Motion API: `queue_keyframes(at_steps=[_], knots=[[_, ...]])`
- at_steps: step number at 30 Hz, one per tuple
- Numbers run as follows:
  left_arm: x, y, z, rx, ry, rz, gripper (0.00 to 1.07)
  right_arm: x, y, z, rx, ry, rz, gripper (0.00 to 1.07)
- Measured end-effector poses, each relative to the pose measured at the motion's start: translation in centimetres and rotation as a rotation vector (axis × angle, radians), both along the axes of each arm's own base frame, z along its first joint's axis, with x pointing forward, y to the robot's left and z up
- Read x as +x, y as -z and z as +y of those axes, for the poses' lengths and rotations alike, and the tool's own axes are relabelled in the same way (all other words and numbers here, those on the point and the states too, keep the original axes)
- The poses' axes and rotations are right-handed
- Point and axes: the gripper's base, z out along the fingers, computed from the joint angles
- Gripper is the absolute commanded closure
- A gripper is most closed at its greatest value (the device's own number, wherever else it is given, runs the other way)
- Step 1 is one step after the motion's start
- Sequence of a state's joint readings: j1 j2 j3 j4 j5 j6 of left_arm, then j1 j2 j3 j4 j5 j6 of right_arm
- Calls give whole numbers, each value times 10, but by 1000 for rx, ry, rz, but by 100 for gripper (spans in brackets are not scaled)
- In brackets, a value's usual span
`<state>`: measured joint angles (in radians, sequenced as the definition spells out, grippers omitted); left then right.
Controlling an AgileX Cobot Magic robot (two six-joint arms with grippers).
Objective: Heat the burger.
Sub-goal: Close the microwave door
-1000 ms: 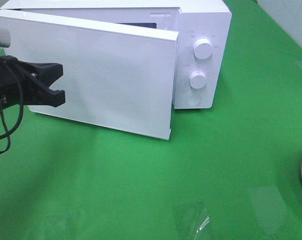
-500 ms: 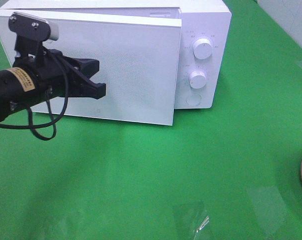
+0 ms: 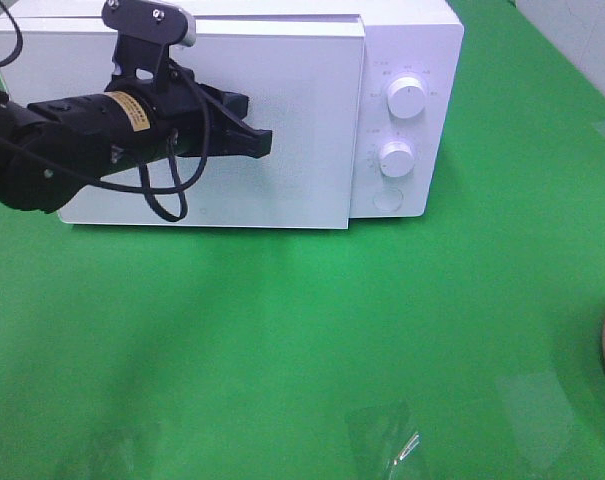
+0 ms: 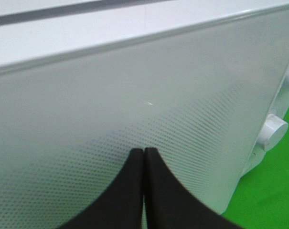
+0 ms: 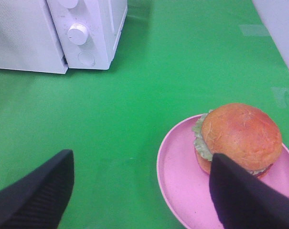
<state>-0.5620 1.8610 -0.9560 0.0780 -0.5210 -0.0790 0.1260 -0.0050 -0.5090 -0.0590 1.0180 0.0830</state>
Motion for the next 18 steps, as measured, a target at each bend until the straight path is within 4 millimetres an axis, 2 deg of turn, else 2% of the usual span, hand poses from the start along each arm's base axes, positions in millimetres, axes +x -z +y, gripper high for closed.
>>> queue_keyframes(at_steps=[10,18], knots=[[23,-5,-31,91,42,60,107,0,0,0,0,0,0,31],[26,-10,-56,108,82,71,107,0,0,0,0,0,0,31]])
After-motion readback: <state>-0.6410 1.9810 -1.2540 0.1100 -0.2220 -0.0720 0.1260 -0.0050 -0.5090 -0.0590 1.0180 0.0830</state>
